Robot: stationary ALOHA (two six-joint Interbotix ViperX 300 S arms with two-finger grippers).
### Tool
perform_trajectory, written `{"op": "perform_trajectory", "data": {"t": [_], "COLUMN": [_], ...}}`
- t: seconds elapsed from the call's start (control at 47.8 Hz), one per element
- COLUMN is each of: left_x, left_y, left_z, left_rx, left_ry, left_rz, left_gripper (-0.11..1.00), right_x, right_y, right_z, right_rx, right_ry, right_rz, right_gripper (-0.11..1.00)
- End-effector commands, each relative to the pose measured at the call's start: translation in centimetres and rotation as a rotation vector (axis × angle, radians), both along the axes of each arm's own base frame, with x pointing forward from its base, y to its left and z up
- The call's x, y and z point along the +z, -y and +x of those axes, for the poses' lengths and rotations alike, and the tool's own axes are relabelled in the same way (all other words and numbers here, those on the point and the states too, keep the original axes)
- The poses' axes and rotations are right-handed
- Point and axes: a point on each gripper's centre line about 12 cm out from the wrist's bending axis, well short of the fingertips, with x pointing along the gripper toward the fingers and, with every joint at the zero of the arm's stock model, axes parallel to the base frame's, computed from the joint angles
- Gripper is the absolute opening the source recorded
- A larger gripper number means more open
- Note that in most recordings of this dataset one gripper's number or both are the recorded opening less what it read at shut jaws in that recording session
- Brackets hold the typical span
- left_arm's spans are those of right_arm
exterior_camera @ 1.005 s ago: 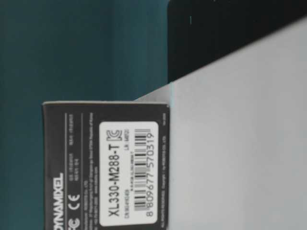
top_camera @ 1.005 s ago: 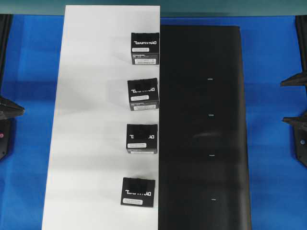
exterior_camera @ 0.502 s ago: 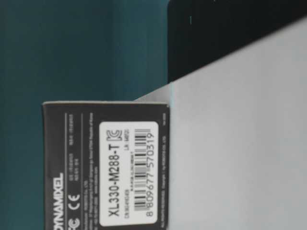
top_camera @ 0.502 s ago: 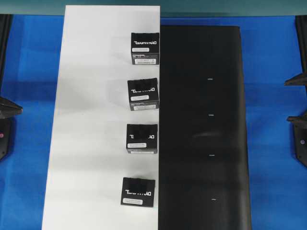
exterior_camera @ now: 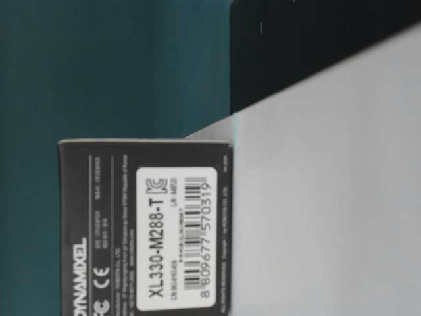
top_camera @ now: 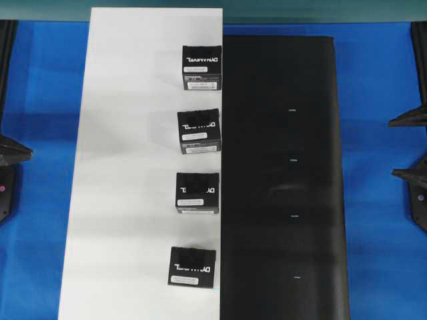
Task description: Place the box from the black base onto the white base.
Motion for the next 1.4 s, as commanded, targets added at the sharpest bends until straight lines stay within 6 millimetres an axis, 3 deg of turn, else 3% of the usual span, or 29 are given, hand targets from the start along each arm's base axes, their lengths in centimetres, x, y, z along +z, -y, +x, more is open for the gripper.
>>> {"op": "perform_trajectory", "data": {"t": [0.0,0.733,1.381], "left_x": [0.3,-1.0,0.1], "left_y": [0.0,0.2,0.1], "left_z": [0.2,1.5,1.4], "left_rx": [-0.001,-0.004,-0.004], "left_ry": [0.005,-0.018,0.069], "left_rz": [0.001,0.012,0.022], "left_gripper": [0.00,0.00,0.00], "right_x": [0.1,0.0,0.0], "right_y": [-0.1,-0.2,-0.2], "right_z": [0.2,0.2,0.1], "right_rx": [0.008,0.013,0.013], "right_ry": [0.004,0.000,0.000], "right_rz": [0.000,-0.008,-0.008], "right_gripper": [0.99,0.99,0.99]}}
